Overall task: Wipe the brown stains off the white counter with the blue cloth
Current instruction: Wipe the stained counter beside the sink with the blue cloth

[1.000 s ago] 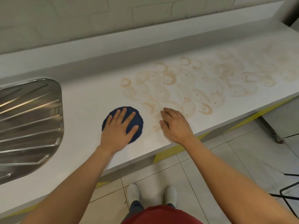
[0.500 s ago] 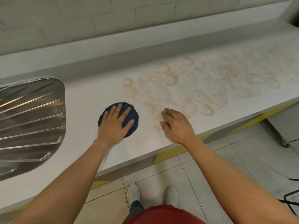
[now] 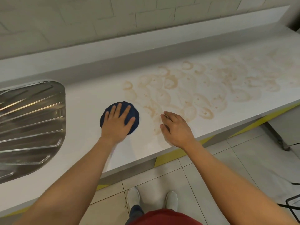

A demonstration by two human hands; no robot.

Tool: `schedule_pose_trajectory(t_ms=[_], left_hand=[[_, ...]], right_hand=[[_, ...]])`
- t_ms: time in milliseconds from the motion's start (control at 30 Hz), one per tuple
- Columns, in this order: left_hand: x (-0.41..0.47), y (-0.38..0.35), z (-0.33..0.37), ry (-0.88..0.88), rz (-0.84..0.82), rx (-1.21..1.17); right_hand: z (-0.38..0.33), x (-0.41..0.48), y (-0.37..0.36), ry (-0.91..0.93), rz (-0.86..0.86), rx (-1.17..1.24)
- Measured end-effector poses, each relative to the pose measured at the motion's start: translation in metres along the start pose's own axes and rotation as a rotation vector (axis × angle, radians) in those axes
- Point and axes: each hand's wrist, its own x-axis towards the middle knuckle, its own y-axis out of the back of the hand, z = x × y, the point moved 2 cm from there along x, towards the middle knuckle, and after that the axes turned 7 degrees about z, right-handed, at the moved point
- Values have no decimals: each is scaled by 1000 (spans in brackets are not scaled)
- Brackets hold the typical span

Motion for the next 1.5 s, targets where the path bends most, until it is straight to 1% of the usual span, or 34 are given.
schedule_pose_trajectory(t_ms=[67,100,167,233,267,300,367,433,500,633,733,800,867,933,1000,1067,1133,1167,1233,1300,1367,1400,1500], left_hand=[[10,-4,23,52,0,-9],[7,-7,35,45,1,-21],[-12,-13,48,-55,7,-34],[-35,-15,42,-174,5,-35],[-43,-14,33,-205,5,-37],[-47,-13,23,-210,7,-41],[-43,-9,10,-159,15,-41],[-33,-10,15,-82,32,-23],[-23,-14,32,-49,47,-6],[-24,-21,59,-72,35,-13],[-32,-26,85,-120,33,-45],[-36,-30,105,-156,11,-67],[-34,-31,115,-168,-26,-93],[-30,-27,111,-192,-61,-156],[-30,-18,97,-219,-50,-249],[-30,-8,73,-171,25,-288],[-31,-1,44,-91,84,-259],[-30,2,32,-71,93,-234],[-27,4,14,-61,85,-186],[-23,5,4,-72,82,-148],[-18,5,-3,-81,89,-111],[-16,5,-6,-82,84,-98],[-14,1,-9,-78,48,-67]], right_hand=[[0,0,0,-2,6,6],[-1,0,0,-2,6,3],[0,0,-1,1,6,-12],[0,0,-1,7,8,-17],[1,0,-2,7,10,-18],[1,-1,-2,7,14,-17],[2,-1,-3,2,20,-15],[0,-2,-3,-2,22,-9],[-2,-1,-2,-1,19,3],[3,4,3,-35,-21,83],[9,6,10,-153,-22,237],[10,4,12,-266,37,311],[6,1,14,-362,144,375],[-2,0,16,-408,221,390],[-13,-2,16,-376,267,347],[-31,-2,14,-257,281,252],[-51,-1,6,-124,234,172],[-60,1,-1,-83,179,152],[-77,4,-19,-72,12,115],[-85,5,-39,-109,-127,2],[-88,4,-51,-118,-162,-132],[-89,3,-53,-124,-162,-163],[-85,-7,-52,-115,-156,-178]])
